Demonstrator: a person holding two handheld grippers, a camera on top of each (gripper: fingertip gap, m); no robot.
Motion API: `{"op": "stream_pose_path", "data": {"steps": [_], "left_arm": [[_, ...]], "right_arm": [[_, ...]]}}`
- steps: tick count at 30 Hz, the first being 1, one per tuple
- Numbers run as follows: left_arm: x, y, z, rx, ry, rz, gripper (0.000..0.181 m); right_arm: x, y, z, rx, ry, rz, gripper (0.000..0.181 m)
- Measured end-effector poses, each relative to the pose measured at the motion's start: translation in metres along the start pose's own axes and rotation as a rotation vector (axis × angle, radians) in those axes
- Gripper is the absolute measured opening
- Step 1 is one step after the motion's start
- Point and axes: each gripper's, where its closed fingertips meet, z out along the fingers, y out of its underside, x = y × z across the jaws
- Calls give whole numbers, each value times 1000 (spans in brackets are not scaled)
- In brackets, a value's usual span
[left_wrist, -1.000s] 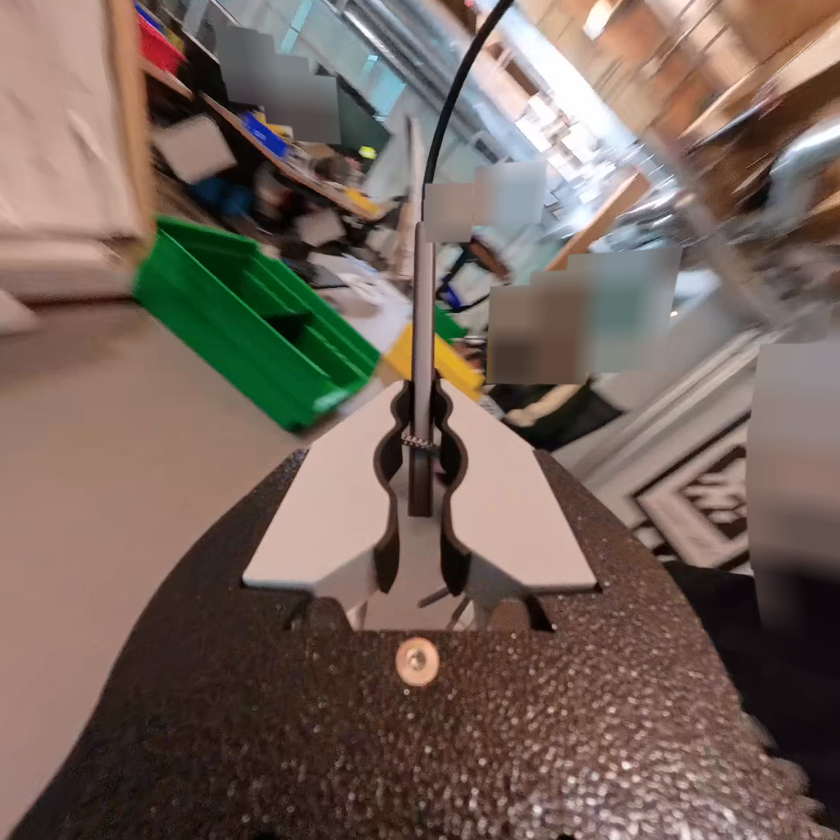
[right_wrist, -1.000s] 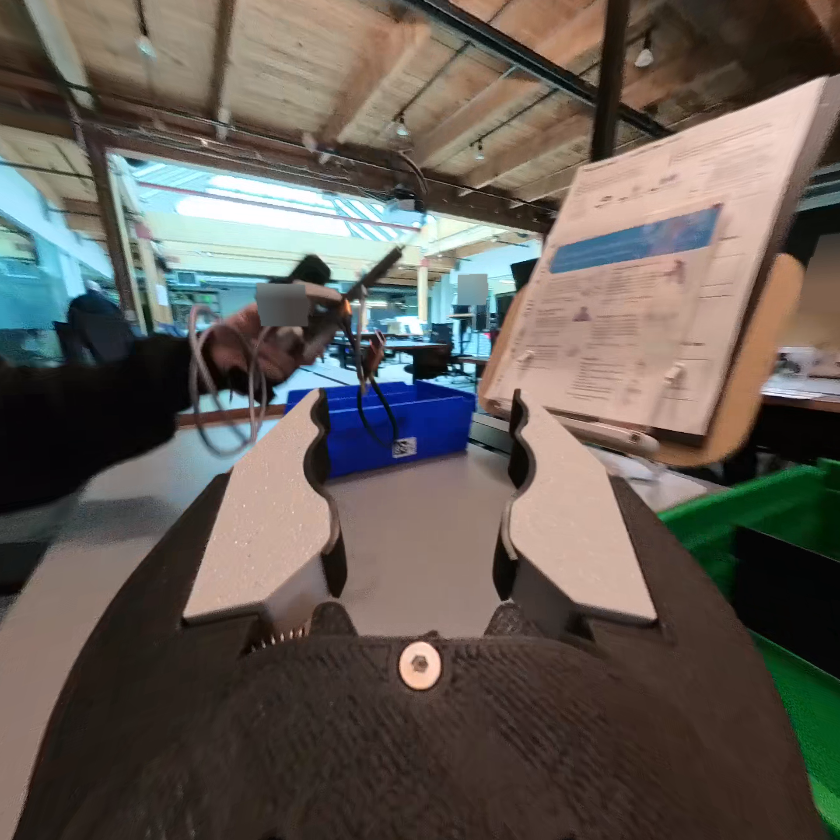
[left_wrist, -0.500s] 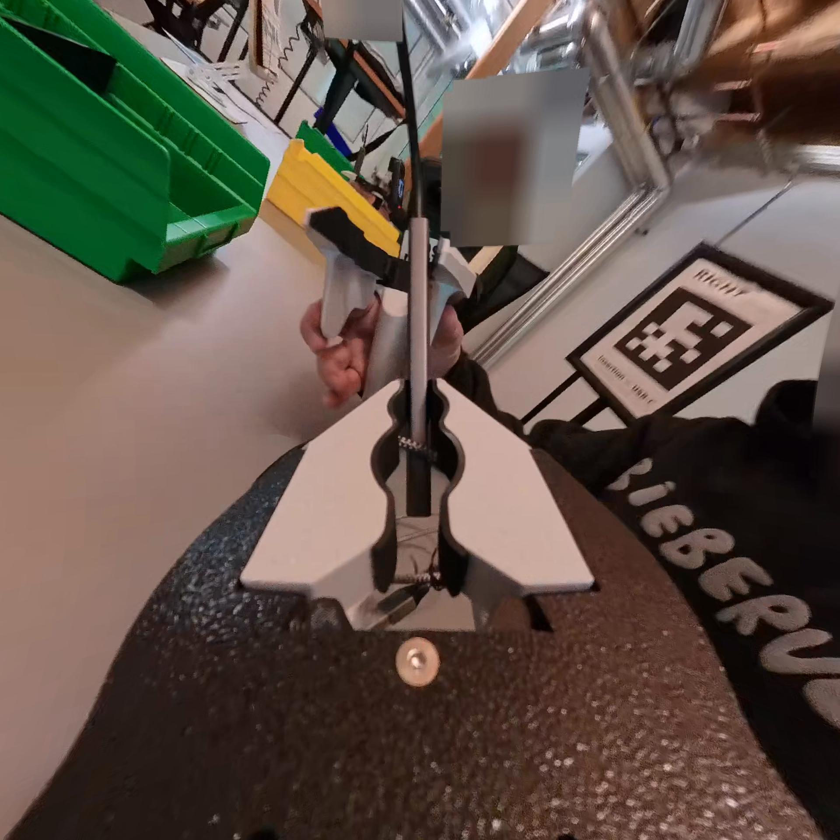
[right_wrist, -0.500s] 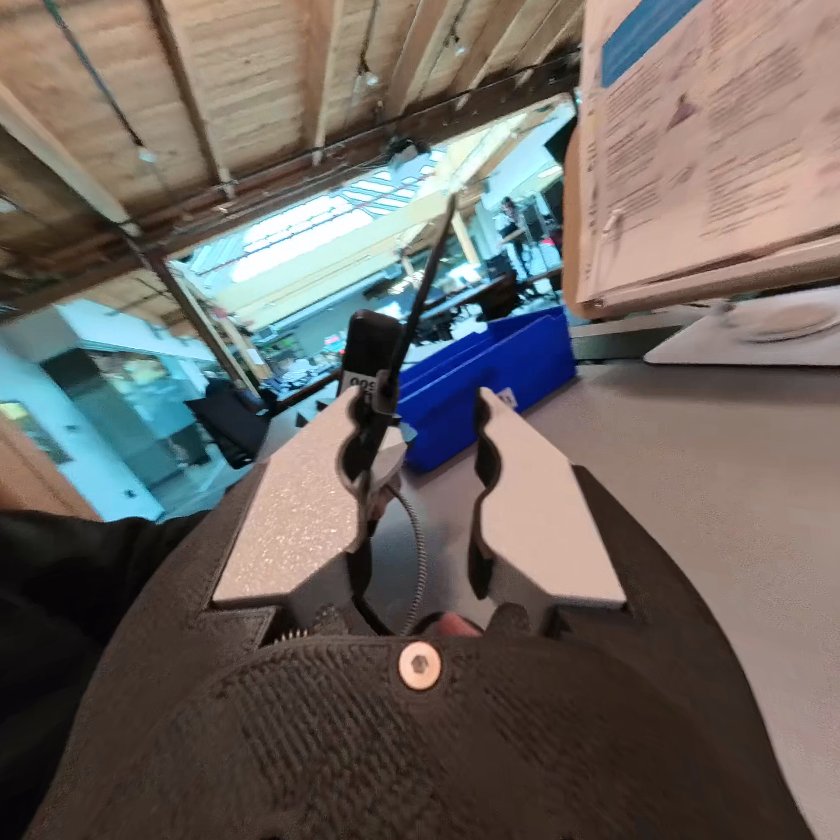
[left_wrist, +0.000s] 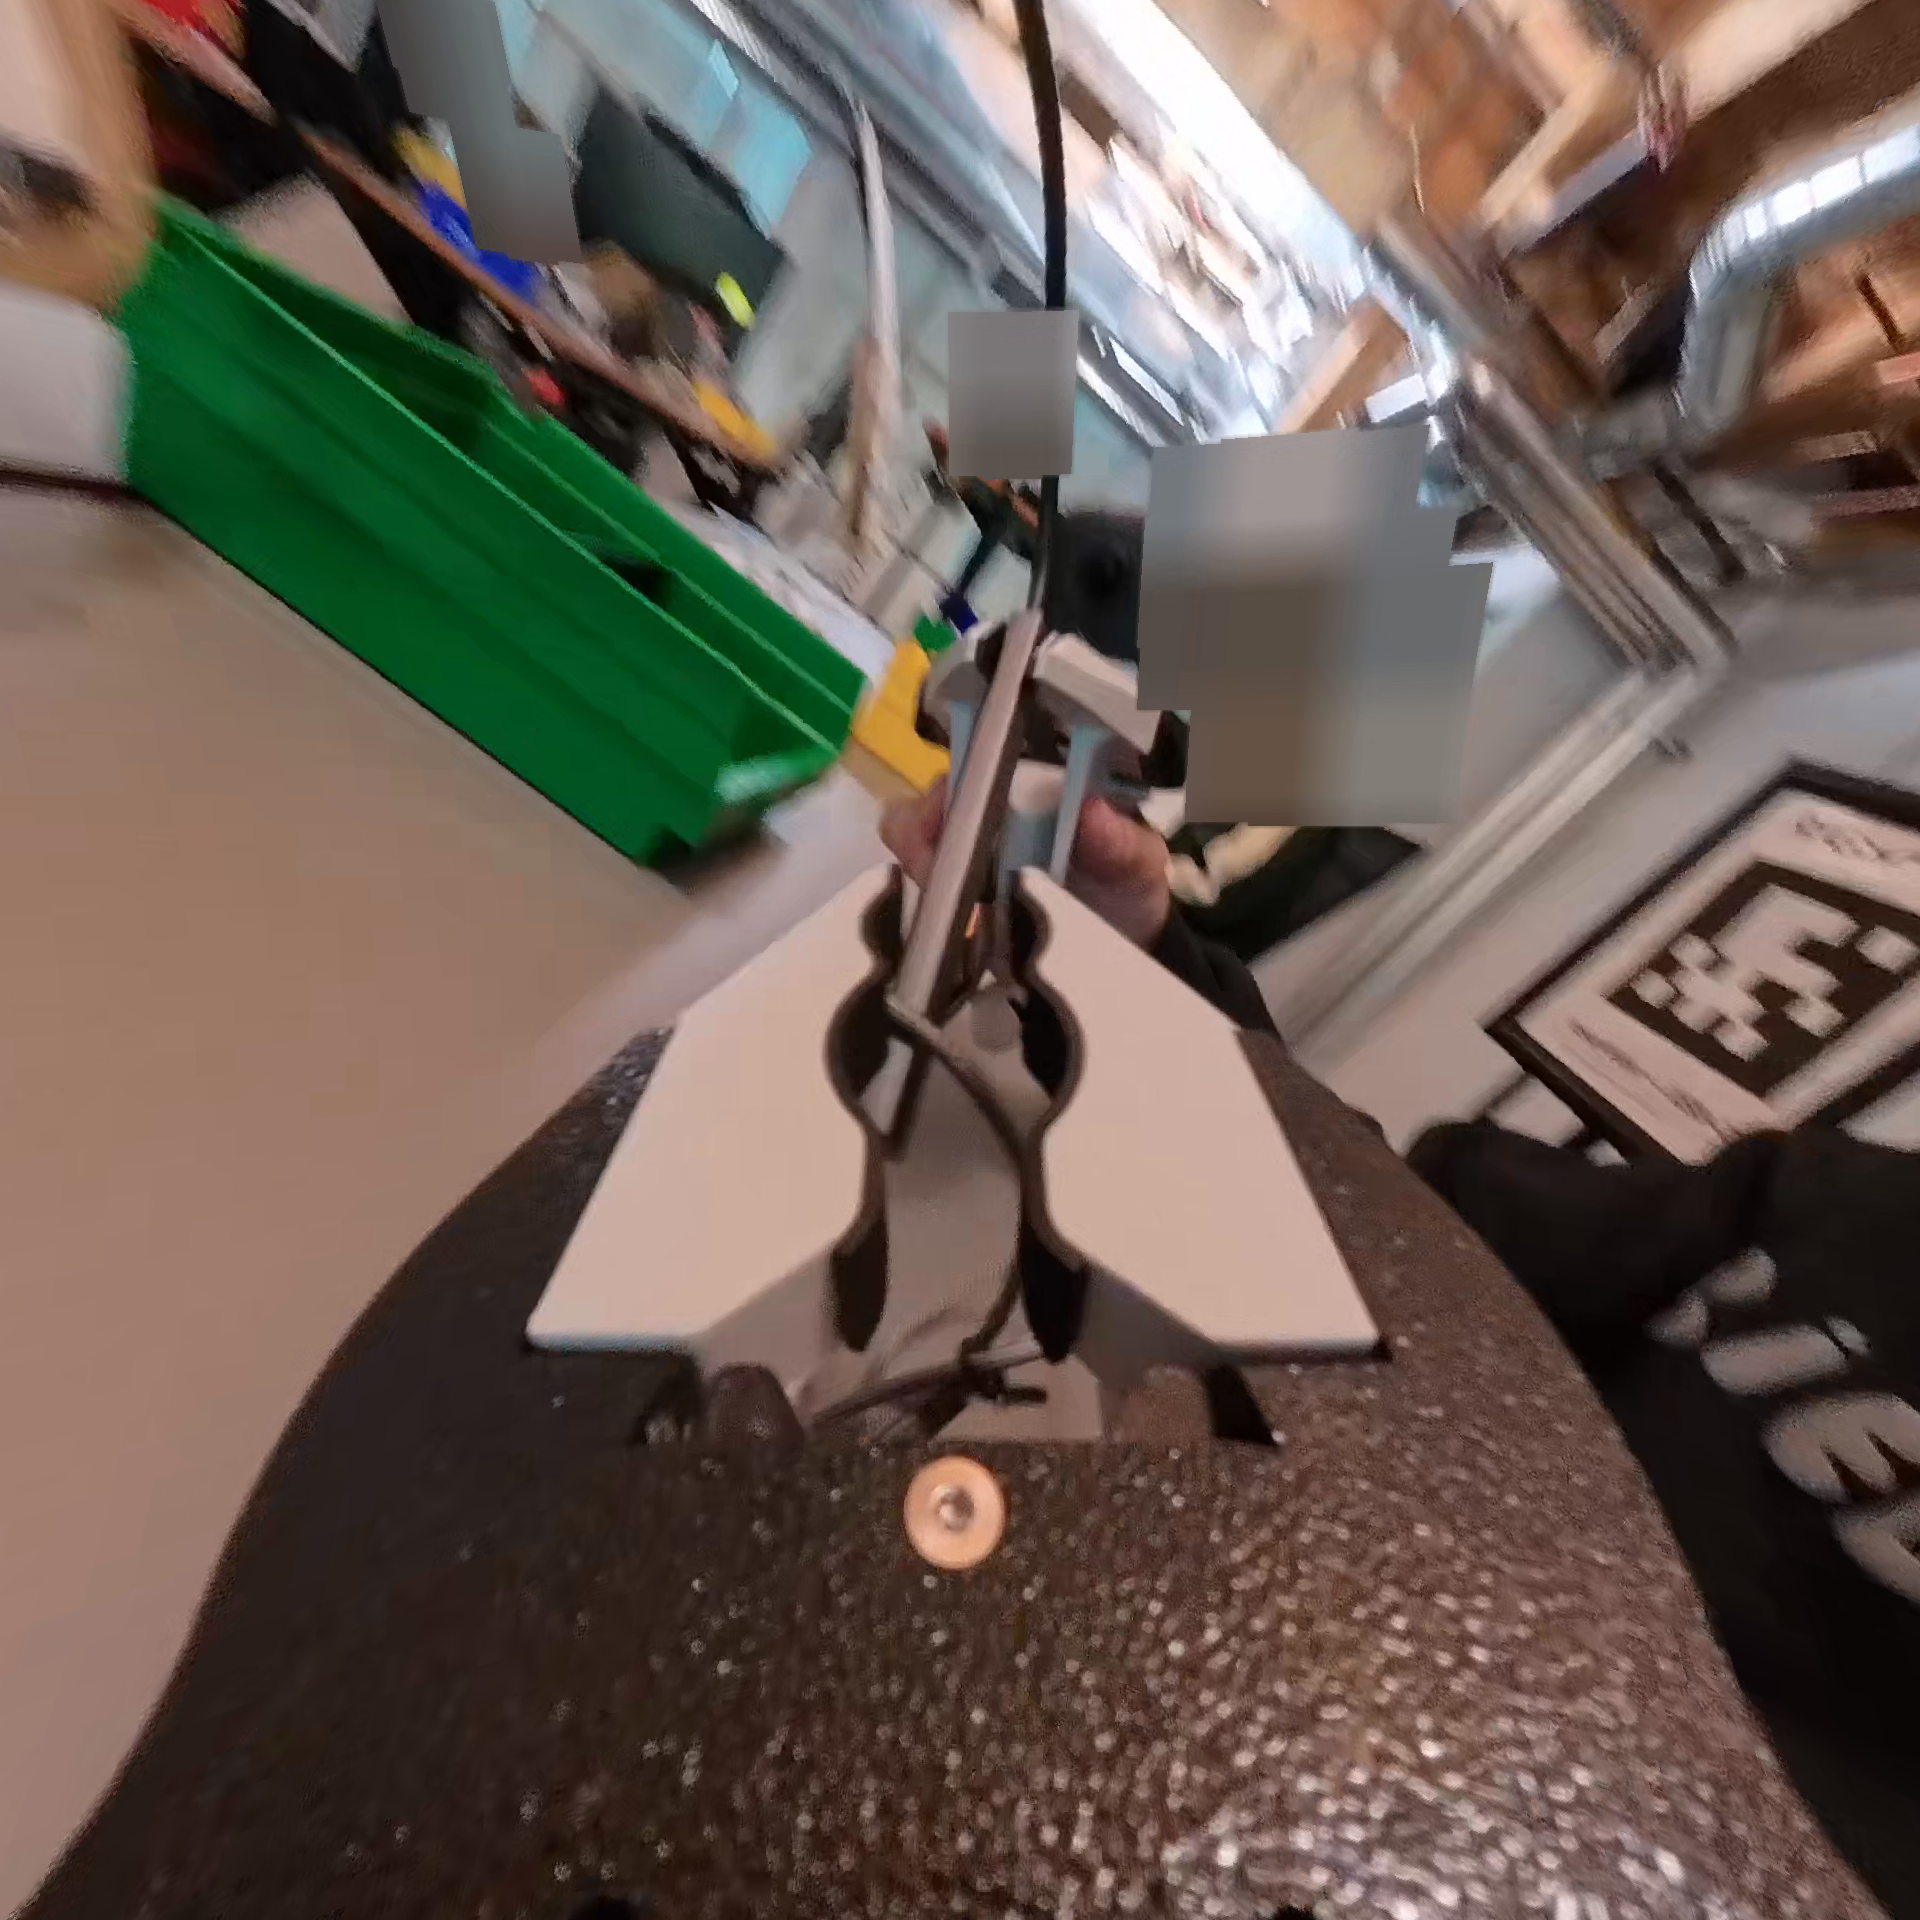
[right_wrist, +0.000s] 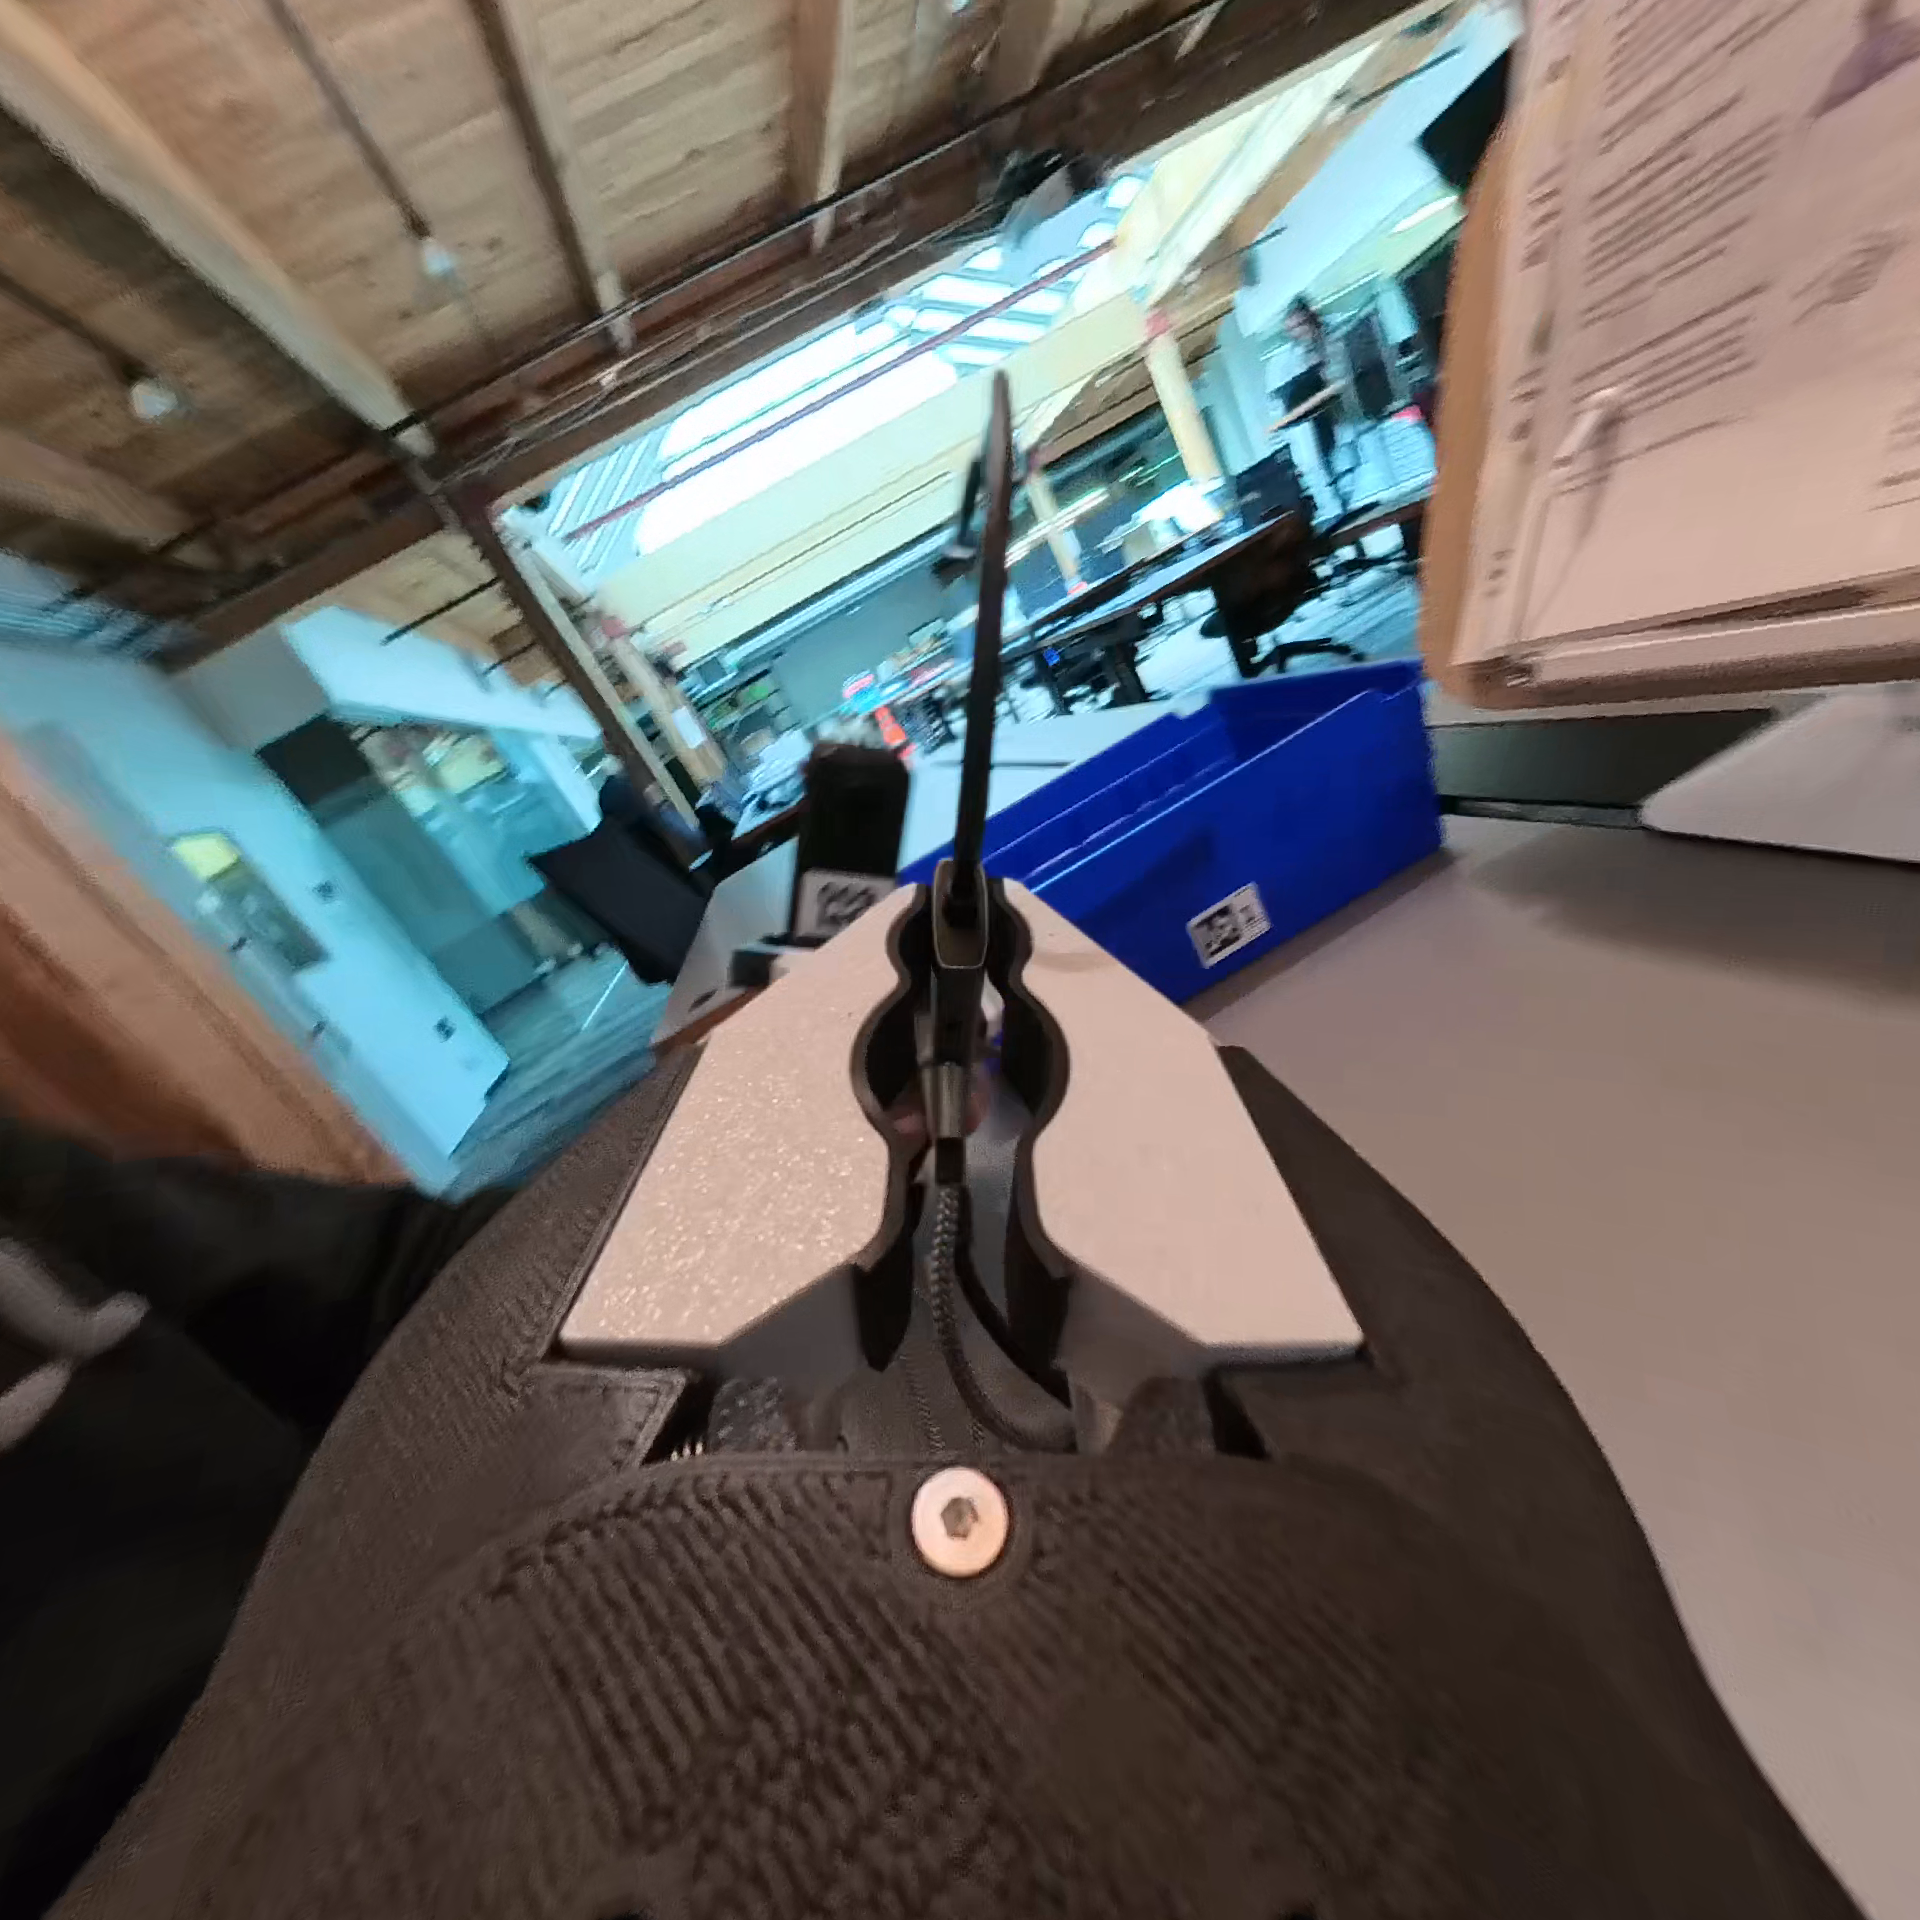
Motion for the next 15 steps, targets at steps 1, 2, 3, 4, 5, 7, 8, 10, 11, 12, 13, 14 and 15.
{"op": "stream_pose_path", "data": {"steps": [1,2,3,4,5,7,8,10,11,12,13,14,15], "left_arm": [[-2,-13,-10,65,-24,26,26],[-1,-24,-20,113,-38,71,27],[-1,-32,-30,146,-71,131,27],[-2,-37,-39,163,-128,206,27],[-6,-40,-45,162,-200,288,28],[-11,-39,-49,101,-325,455,38],[-12,-36,-47,54,-371,533,45],[-15,-22,-40,-57,-424,673,51],[-16,-15,-36,-106,-434,728,52],[-15,-9,-32,-144,-437,780,53],[-14,-4,-28,-174,-434,835,52],[-13,-2,-26,-189,-438,894,50],[-14,-1,-25,-195,-458,947,45]], "right_arm": [[9,-7,3,26,38,16,8],[16,-14,6,49,64,30,8],[21,-19,8,64,58,53,8],[23,-22,10,74,37,84,8],[26,-26,11,98,34,121,8],[31,-26,11,129,44,186,8],[34,-24,10,137,50,234,8],[32,-20,8,158,30,327,8],[31,-20,5,184,13,388,8],[31,-21,1,218,-4,451,8],[30,-21,-3,246,-25,498,8],[31,-21,-7,269,-41,541,8],[32,-21,-11,291,-66,587,8]]}}
